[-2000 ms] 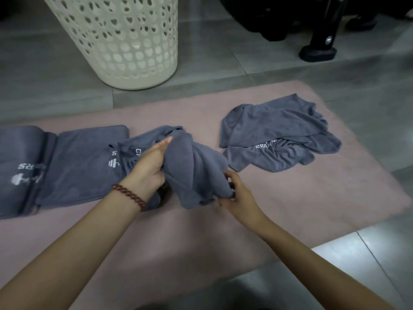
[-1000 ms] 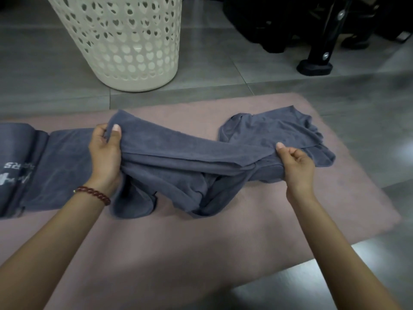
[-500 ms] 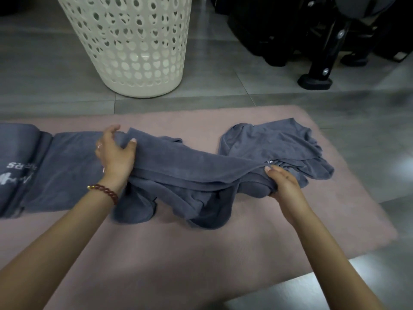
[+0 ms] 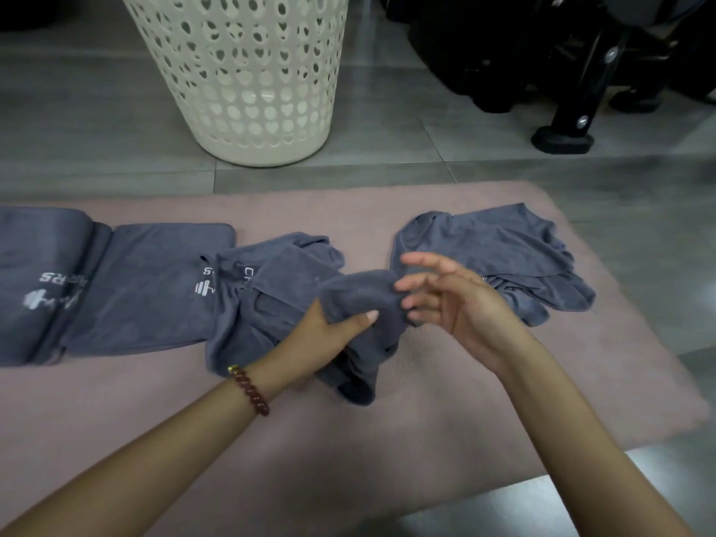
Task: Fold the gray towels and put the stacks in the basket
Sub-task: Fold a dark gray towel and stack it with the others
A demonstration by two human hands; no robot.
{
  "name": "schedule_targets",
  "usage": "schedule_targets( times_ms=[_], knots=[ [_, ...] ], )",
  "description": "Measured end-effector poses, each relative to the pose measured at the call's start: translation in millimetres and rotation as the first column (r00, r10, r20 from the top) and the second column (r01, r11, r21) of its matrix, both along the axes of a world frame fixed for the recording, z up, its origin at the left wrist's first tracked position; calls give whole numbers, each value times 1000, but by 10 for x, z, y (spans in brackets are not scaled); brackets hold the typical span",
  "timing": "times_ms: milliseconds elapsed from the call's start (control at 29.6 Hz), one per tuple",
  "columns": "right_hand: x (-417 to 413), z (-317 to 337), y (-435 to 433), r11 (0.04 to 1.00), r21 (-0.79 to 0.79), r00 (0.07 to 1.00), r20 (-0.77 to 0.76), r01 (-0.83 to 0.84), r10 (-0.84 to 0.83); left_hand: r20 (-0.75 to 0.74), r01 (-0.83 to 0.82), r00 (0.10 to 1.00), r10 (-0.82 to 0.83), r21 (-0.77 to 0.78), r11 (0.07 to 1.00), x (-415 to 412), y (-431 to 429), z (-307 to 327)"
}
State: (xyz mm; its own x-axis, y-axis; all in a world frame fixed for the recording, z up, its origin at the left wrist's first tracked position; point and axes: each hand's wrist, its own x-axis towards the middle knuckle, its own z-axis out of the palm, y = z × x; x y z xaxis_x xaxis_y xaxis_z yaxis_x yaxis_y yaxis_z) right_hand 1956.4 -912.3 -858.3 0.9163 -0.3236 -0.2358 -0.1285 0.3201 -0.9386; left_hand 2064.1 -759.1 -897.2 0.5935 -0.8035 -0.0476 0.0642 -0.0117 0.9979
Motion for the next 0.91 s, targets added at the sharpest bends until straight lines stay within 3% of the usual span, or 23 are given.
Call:
schedule_targets(
  times_ms=[68, 101, 169, 237, 304, 372, 440, 541, 609, 642, 812, 913],
  knots=[
    [-40, -78, -139, 981, -194, 999, 46, 12, -3, -154, 29, 988, -29, 0, 1000, 42, 81, 90],
    [-76, -117, -146, 944, -312, 992, 32, -105, 121, -260, 44, 964, -46, -13, 999, 55, 100, 150],
    [-77, -180, 7, 761, -511, 904, -79, -400, 421, -448, 51, 892, -55, -20, 998, 99, 140, 254],
    [-26, -320, 224, 606, -666, 850, -81, -435, 521, -560, 62, 828, -33, 33, 998, 122, 162, 363],
    [61, -396, 403, 614, -654, 846, -77, -442, 527, -609, 85, 791, -56, 19, 996, 104, 138, 508],
    [121, -422, 396, 632, -576, 833, -176, -519, 524, -497, 6, 868, -16, -21, 1000, 122, 41, 620],
    [130, -513, 206, 736, -482, 880, -264, -476, 395, -297, -128, 949, 101, -71, 989, 233, -78, 754],
    [138, -537, -176, 840, -539, 974, -215, -62, -67, -56, -373, 928, 369, -105, 922, 614, -61, 731],
    [77, -436, -412, 764, -600, 924, -105, 235, -367, 20, -456, 887, 461, -105, 884, 860, 25, 614],
    [46, -375, -505, 715, -634, 900, -66, 296, -431, 53, -472, 876, 479, -106, 875, 925, 65, 570],
    [-85, -290, -736, 426, -881, 897, -4, 205, -441, 28, -428, 901, 433, -105, 898, 950, 126, 320],
    [-138, -438, -686, 349, -928, 889, -46, 130, -455, -65, -467, 884, 462, -98, 879, 929, 106, 266]
  ],
)
